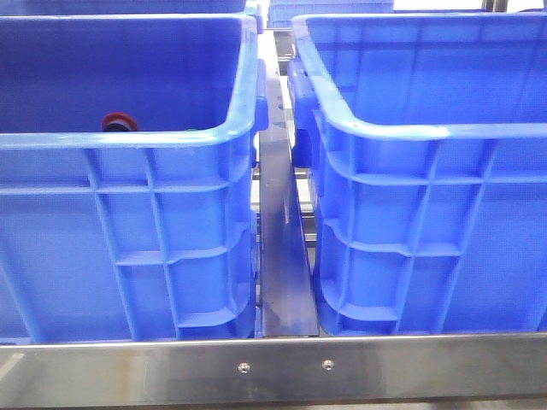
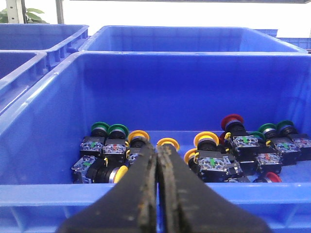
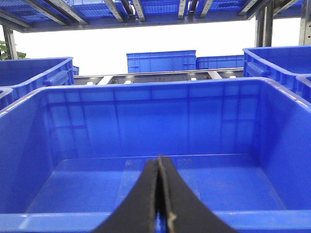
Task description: Pick red and yellow buttons and place in box
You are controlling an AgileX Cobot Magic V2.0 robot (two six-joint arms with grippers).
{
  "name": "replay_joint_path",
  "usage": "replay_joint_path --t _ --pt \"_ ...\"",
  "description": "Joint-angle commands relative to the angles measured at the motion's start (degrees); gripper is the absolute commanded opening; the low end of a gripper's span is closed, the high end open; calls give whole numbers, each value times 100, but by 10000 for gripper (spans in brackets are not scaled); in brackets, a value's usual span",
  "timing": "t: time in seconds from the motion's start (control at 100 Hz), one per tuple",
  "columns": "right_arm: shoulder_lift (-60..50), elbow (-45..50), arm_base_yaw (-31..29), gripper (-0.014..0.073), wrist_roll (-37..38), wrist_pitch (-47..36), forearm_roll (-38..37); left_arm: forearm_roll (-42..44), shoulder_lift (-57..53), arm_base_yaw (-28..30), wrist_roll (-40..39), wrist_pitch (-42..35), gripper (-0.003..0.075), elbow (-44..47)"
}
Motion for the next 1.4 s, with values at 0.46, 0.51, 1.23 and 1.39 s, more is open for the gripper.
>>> replay_joint_path --t 0.46,0.51,1.23,1.39 --pt "-150 -70 -39 -69 -2 -451 -47 -410 -32 -41 -14 228 -19 -606" --pt "-150 -70 -39 -69 -2 -451 -47 -459 81 -41 -14 485 -19 -939" --pt "-150 -70 -39 -69 -2 -451 -47 -422 4215 -41 333 4007 -19 -5326" --pt "-150 -70 -39 -69 -2 -451 -47 -422 4677 -41 333 3941 -19 -5500"
